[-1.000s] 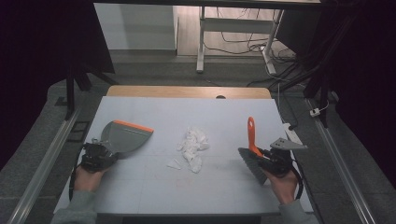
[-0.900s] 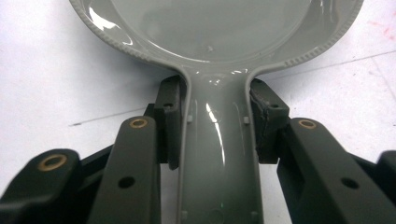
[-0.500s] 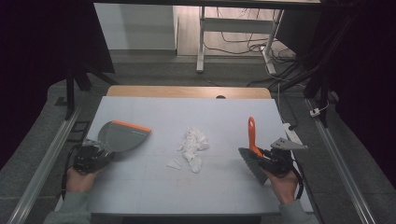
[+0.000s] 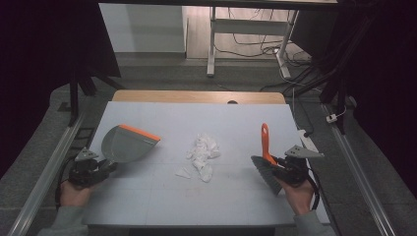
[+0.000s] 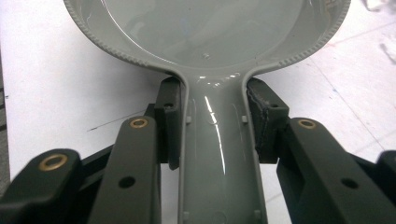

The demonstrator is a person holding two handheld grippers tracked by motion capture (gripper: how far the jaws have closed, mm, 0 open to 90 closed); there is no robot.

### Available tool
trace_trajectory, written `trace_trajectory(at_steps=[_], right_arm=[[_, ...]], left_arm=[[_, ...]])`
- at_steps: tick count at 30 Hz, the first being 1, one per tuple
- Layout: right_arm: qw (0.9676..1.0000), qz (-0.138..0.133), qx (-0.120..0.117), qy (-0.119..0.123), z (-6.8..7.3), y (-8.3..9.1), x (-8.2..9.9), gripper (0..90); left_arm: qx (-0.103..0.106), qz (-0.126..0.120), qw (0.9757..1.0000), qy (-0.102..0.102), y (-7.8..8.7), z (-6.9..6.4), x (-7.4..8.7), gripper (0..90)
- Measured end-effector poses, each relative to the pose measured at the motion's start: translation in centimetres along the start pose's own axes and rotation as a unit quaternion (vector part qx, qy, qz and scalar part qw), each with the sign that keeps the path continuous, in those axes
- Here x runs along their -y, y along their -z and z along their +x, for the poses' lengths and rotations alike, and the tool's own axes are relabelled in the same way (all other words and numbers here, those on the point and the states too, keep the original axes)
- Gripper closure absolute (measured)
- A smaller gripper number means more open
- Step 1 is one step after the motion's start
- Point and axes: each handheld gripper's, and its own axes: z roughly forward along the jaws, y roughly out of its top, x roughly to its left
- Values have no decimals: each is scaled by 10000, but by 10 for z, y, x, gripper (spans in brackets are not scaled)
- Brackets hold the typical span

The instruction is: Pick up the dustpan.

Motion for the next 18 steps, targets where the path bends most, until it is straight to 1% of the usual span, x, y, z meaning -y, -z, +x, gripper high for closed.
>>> trace_trajectory(at_steps=[2, 3, 6, 9, 10, 12, 18], right_arm=[[10000, -4, 8, 1, 0, 1, 0, 703], [10000, -7, 11, 1, 0, 1, 0, 703], [10000, -11, 19, -4, 0, 1, -1, 703], [10000, -36, 8, -9, 0, 2, -1, 703], [10000, -36, 8, -9, 0, 2, -1, 703], [10000, -38, 14, -17, -1, 2, -1, 703], [10000, -70, 6, -8, 0, 3, -2, 703]], left_arm=[[17, -6, 10000, -52, 1, -1, 1, 619], [80, -13, 9999, -103, 2, -1, 1, 619], [169, -29, 9996, -211, 3, -3, 2, 619], [254, -75, 9990, -371, 5, -7, 2, 619], [312, -72, 9986, -410, 5, -7, 2, 619], [364, -72, 9980, -518, 5, -10, 2, 619], [578, -95, 9959, -696, 8, -15, 2, 618]])
